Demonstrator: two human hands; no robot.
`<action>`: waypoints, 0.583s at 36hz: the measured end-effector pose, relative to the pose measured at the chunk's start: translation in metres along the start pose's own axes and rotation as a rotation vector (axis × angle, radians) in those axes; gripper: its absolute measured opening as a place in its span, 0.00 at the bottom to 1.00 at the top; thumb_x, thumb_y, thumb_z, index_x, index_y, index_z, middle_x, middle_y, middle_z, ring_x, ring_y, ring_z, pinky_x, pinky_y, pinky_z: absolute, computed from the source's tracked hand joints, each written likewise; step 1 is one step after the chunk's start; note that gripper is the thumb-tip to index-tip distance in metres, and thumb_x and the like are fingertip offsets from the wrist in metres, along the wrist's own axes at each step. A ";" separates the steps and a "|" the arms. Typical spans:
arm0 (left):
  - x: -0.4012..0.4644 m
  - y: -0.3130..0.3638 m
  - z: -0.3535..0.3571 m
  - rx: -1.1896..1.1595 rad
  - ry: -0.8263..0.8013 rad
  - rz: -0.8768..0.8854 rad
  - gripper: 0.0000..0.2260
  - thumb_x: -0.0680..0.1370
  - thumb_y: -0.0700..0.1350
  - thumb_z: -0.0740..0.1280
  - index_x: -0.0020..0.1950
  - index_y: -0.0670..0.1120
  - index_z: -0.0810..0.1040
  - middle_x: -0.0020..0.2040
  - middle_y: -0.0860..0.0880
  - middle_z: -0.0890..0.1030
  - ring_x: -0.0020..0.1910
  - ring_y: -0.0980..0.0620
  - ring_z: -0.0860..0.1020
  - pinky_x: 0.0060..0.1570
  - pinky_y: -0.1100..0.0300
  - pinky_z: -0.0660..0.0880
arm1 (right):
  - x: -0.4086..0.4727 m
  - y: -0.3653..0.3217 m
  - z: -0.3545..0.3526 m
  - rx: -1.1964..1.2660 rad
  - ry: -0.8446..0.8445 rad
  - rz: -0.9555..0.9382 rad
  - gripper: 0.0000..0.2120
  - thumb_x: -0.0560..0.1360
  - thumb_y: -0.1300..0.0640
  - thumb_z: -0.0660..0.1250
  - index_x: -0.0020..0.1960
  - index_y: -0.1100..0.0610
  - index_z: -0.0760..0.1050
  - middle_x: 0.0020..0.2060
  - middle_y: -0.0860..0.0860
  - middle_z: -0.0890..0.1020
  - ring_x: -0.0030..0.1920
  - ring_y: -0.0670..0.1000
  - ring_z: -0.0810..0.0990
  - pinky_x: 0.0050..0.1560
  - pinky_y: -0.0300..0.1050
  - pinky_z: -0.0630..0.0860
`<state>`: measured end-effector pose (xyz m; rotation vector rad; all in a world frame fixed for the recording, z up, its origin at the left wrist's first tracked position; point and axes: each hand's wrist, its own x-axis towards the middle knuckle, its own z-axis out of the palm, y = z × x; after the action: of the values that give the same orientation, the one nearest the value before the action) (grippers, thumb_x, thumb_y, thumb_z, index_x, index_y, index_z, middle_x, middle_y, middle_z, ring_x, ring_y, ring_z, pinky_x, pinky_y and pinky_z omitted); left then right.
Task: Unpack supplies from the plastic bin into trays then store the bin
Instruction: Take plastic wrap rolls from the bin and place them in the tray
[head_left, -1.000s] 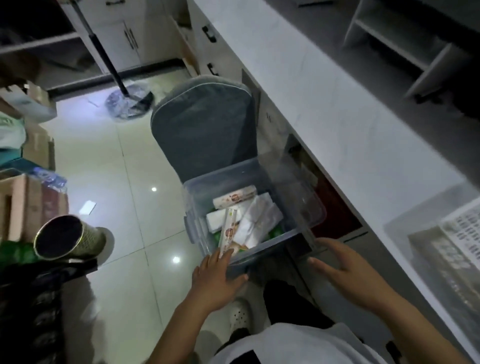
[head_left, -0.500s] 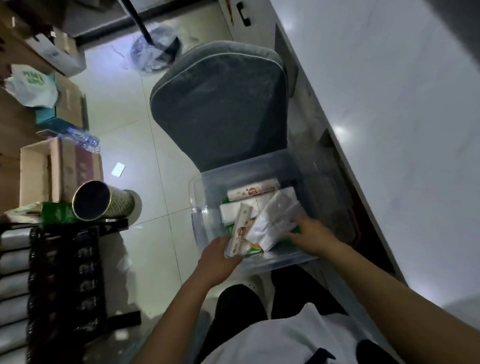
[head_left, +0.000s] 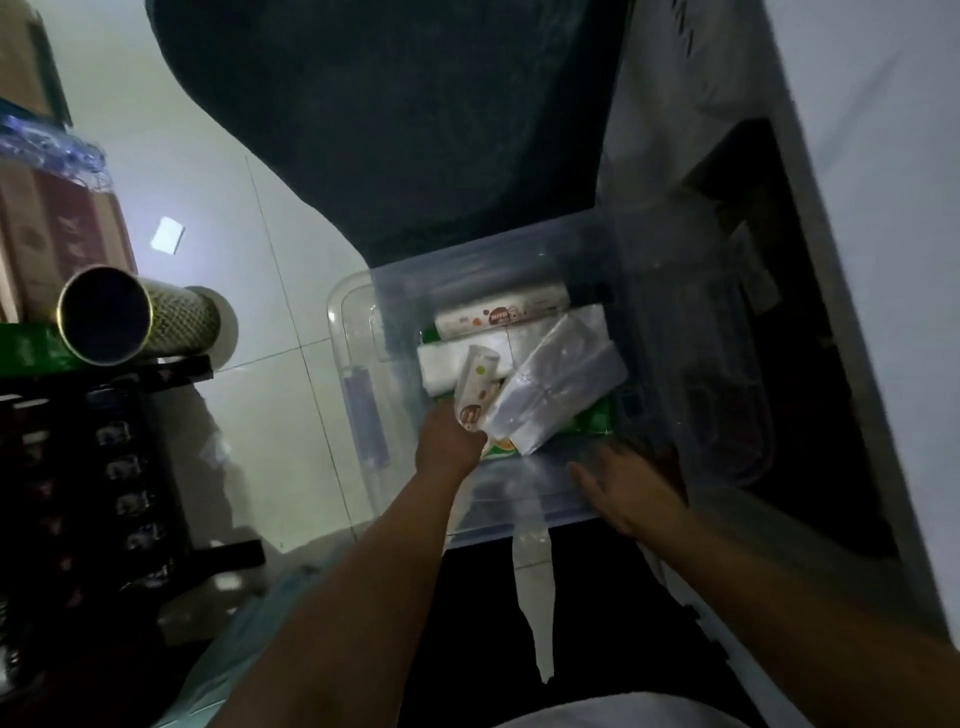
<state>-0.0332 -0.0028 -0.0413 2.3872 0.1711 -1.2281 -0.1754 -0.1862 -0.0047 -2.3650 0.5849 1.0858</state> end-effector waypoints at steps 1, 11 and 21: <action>0.010 0.000 0.005 -0.021 0.000 -0.013 0.24 0.72 0.42 0.72 0.66 0.40 0.74 0.62 0.38 0.79 0.59 0.40 0.78 0.57 0.49 0.77 | 0.003 0.000 0.002 -0.007 -0.001 0.009 0.23 0.78 0.37 0.52 0.60 0.50 0.75 0.59 0.51 0.80 0.61 0.55 0.76 0.64 0.53 0.68; 0.064 -0.018 0.030 0.007 0.092 -0.004 0.18 0.75 0.44 0.69 0.64 0.40 0.73 0.61 0.38 0.78 0.59 0.38 0.77 0.55 0.46 0.76 | 0.026 0.003 0.008 0.002 0.111 -0.030 0.24 0.76 0.39 0.60 0.63 0.52 0.77 0.59 0.54 0.81 0.58 0.57 0.78 0.59 0.50 0.74; 0.025 -0.021 0.012 -0.291 0.186 0.171 0.14 0.76 0.45 0.71 0.59 0.44 0.74 0.53 0.47 0.81 0.52 0.47 0.80 0.43 0.60 0.75 | 0.058 -0.006 -0.013 0.165 0.171 0.024 0.26 0.76 0.44 0.66 0.71 0.53 0.69 0.67 0.55 0.75 0.64 0.58 0.74 0.62 0.47 0.71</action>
<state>-0.0342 0.0081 -0.0742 2.2066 0.1857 -0.8413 -0.1298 -0.1994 -0.0410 -2.3244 0.7359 0.8159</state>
